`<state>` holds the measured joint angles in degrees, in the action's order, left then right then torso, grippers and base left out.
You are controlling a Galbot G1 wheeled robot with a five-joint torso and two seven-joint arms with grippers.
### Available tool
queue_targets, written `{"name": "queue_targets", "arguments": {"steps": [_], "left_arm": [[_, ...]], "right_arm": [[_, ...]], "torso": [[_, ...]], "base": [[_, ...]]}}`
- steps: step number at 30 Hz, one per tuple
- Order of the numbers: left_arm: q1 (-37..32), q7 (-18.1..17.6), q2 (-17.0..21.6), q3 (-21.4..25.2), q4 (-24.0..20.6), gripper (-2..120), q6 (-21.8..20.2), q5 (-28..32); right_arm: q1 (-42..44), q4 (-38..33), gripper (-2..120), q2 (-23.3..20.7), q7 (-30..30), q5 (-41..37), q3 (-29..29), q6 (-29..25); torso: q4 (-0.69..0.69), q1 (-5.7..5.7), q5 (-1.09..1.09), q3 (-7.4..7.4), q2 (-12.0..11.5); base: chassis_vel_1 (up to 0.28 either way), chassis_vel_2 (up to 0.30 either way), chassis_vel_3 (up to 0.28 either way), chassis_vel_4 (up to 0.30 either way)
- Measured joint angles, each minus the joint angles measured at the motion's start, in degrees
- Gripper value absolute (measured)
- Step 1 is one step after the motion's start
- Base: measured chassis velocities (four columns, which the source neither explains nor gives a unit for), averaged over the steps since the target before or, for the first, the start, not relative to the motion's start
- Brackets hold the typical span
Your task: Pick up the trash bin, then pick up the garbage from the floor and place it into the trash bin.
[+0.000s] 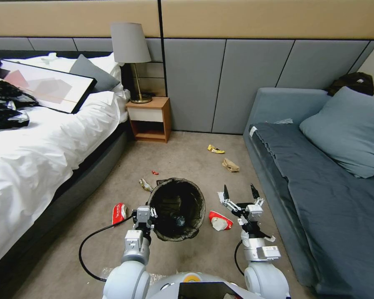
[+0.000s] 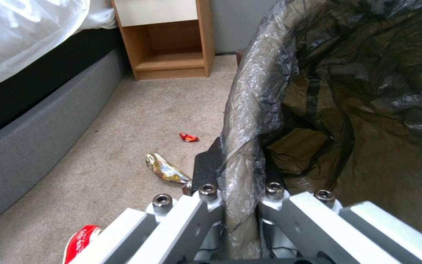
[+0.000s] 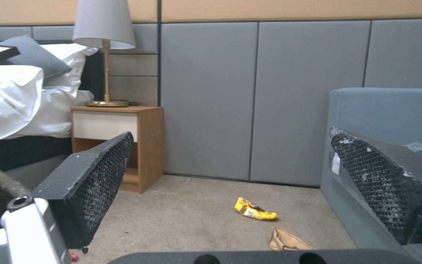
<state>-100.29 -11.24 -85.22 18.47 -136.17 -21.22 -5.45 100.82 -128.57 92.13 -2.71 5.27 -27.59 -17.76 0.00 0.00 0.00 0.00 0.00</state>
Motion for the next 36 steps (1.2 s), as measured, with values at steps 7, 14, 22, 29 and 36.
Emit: {"name": "queue_targets", "arguments": {"steps": [7, 14, 22, 29, 36], "left_arm": [[0.06, 0.11, 0.07, 0.21, -0.06, 1, 0.03, -0.03], [-0.31, 0.17, 0.08, 1.4, -1.17, 1, 0.02, 0.06], [-1.0, 0.19, -0.2, 1.9, -1.5, 1, 0.03, -0.27], [-1.17, 0.2, -0.46, 2.09, -1.53, 1, 0.03, -0.62], [-1.19, 0.18, -0.59, 2.47, -1.29, 1, 0.03, -0.71]], "right_arm": [[-3.91, 0.75, 100, -1.74, -1.81, -1.15, -2.59, 1.42], [-11.19, 6.29, 100, -12.99, -5.72, -6.27, -4.5, 4.69], [-16.29, 17.49, 100, -19.85, -9.71, -6.83, -2.39, 5.05], [-20.15, 25.77, 100, -23.4, -13.52, -5.96, -0.42, 4.6], [-23.78, 37.46, 100, -25.96, -20.64, -2.69, 1.69, 2.08]], "torso": [[-0.01, 0.0, 0.0, 0.0, 0.0], [0.0, 0.0, 0.01, 0.0, 0.0], [0.0, 0.0, 0.03, 0.0, 0.0], [0.0, 0.0, 0.01, 0.0, 0.0], [0.0, 0.0, 0.01, 0.01, 0.0]], "base": [[0.0, 0.0, 0.0, 0.0], [0.0, 0.0, 0.0, 0.0], [0.0, 0.0, 0.0, 0.0], [0.0, 0.0, 0.0, 0.0], [0.0, 0.0, 0.0, 0.0]]}}
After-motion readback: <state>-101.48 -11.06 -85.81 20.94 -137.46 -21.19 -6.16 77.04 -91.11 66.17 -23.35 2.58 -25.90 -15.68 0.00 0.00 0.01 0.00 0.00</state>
